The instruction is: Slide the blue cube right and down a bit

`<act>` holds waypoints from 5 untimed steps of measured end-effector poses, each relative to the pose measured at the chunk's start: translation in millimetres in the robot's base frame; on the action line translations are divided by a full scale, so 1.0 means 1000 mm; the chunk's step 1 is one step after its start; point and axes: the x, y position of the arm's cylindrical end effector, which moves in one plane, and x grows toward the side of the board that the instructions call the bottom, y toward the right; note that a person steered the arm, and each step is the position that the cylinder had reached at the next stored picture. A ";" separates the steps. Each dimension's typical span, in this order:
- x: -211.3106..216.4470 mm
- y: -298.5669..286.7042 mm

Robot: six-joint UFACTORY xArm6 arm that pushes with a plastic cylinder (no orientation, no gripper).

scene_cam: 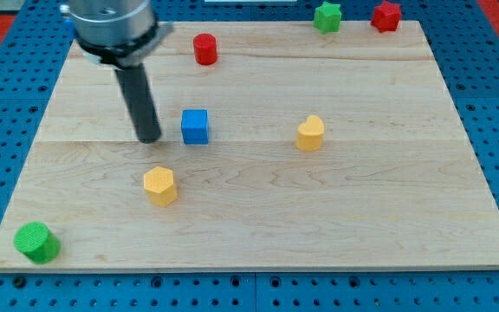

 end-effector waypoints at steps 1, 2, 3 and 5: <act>-0.014 0.005; -0.023 0.049; -0.022 0.079; -0.003 0.095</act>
